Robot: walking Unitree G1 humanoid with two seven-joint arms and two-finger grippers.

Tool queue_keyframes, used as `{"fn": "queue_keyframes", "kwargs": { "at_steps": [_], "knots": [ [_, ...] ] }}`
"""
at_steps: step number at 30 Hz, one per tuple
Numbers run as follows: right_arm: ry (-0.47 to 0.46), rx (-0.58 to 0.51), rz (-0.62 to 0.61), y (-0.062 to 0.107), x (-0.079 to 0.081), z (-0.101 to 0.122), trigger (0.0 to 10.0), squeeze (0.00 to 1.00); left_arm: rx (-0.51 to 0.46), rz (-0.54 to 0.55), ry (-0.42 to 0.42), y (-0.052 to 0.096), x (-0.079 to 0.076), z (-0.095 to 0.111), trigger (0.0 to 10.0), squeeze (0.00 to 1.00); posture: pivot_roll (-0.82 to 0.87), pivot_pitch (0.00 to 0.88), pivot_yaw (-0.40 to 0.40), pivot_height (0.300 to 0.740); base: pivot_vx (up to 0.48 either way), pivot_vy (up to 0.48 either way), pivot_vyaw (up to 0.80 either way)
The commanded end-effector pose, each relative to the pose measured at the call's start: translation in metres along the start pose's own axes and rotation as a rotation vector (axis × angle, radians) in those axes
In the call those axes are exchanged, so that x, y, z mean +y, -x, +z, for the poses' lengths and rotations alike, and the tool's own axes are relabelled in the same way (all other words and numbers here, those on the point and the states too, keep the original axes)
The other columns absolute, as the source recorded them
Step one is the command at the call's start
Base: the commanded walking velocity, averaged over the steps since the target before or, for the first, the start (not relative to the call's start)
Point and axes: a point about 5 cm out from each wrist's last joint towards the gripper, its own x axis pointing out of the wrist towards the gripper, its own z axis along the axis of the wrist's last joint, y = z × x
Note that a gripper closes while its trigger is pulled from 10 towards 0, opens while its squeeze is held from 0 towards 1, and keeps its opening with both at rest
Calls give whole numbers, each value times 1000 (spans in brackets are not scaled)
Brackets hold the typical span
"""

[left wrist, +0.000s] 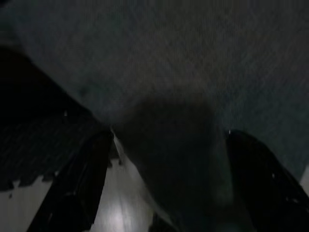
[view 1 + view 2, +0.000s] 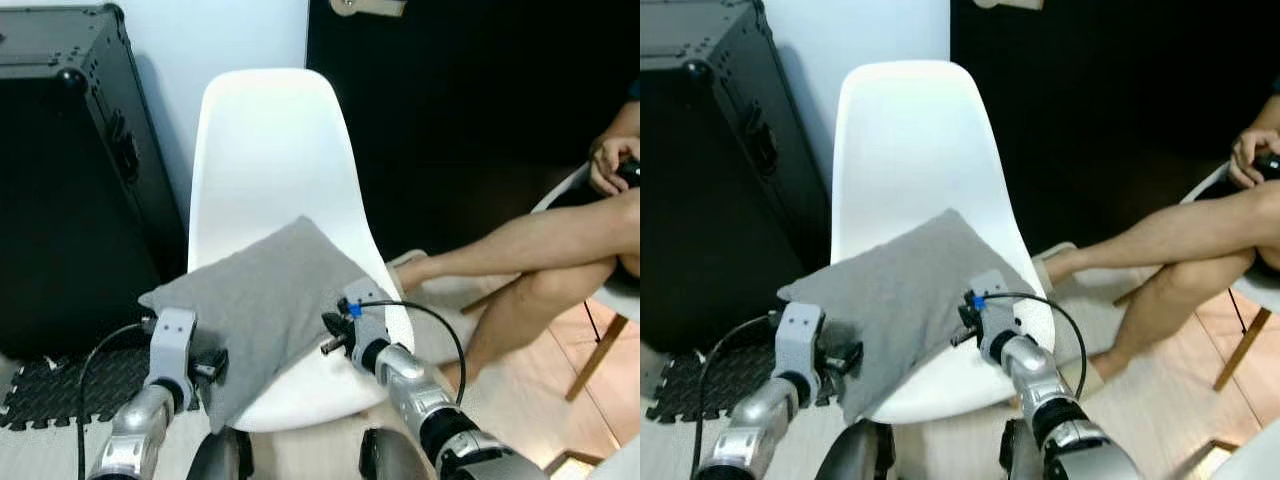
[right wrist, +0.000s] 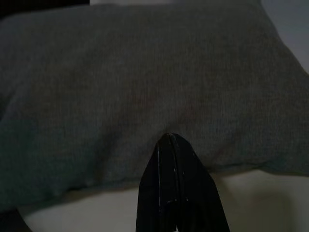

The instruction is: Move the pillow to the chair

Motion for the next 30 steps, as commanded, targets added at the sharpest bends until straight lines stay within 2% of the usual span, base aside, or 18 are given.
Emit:
{"fn": "queue_keyframes", "kwargs": {
  "at_steps": [1, 3, 7, 9, 12, 13, 14, 17, 18, 19, 21, 23, 25, 30],
  "knots": [
    [-31, -19, -14, 1, -2, 0, 10000, 0, -81, 46, 50, 12, 6, 8, 10000, 0, 93, 143, -62, 616, 0, 0, 0],
    [-37, -32, -17, 2, -3, 1, 10000, 0, -121, 76, 72, 23, 10, 10, 10000, 0, 97, 133, -57, 616, 0, 0, 0],
    [-46, -42, -29, 3, -4, 0, 10000, 0, -129, 106, 66, 33, 14, 5, 10000, 0, 91, 121, -52, 616, 0, 0, 0],
    [-85, -84, -85, 6, -11, 4, 10000, 0, -168, 194, 37, 40, 19, 4, 10000, 0, 92, 108, -60, 616, 0, 0, 0],
    [-147, -138, -153, 9, -20, 8, 10000, 0, -229, 211, 45, 26, 10, 23, 10000, 0, 103, 102, -66, 616, 0, 0, 0],
    [-148, -136, -163, 9, -21, 7, 10000, 0, -237, 183, 42, 16, 4, 31, 10000, 0, 104, 91, -72, 616, 0, 0, 0],
    [-148, -136, -163, 9, -21, 7, 10000, 0, -237, 183, 42, 16, 4, 31, 10000, 0, 104, 91, -72, 616, 0, 0, 0],
    [-139, -144, -167, 10, -22, 8, 10000, 0, -246, 133, 33, 4, -7, 42, 10000, 0, 99, 77, -62, 616, 0, 0, 0],
    [-138, -201, -150, 10, -21, 14, 10000, 0, -231, 80, 28, -5, -17, 47, 10000, 0, 90, 70, -50, 616, 0, 0, 0],
    [-138, -201, -150, 10, -21, 14, 10000, 0, -231, 80, 28, -5, -17, 47, 10000, 0, 90, 70, -50, 616, 0, 0, 0],
    [-159, -242, -173, 12, -22, 18, 10000, 0, -252, 46, -30, -13, -29, 55, 10000, 0, 82, 54, -34, 616, 0, 0, 0],
    [-157, -245, -182, 12, -23, 17, 10000, 0, -258, 45, -45, -15, -31, 57, 10000, 0, 82, 54, -34, 616, 0, 0, 0],
    [-163, -249, -237, 15, -25, 15, 10000, 0, -313, 10, -60, -19, -44, 71, 10000, 0, 77, 42, -27, 616, 0, 0, 0],
    [-180, -257, -251, 16, -25, 14, 10000, 0, -328, 2, -46, -20, -47, 72, 10000, 0, 76, 37, -23, 616, 0, 0, 0]
  ]
}}
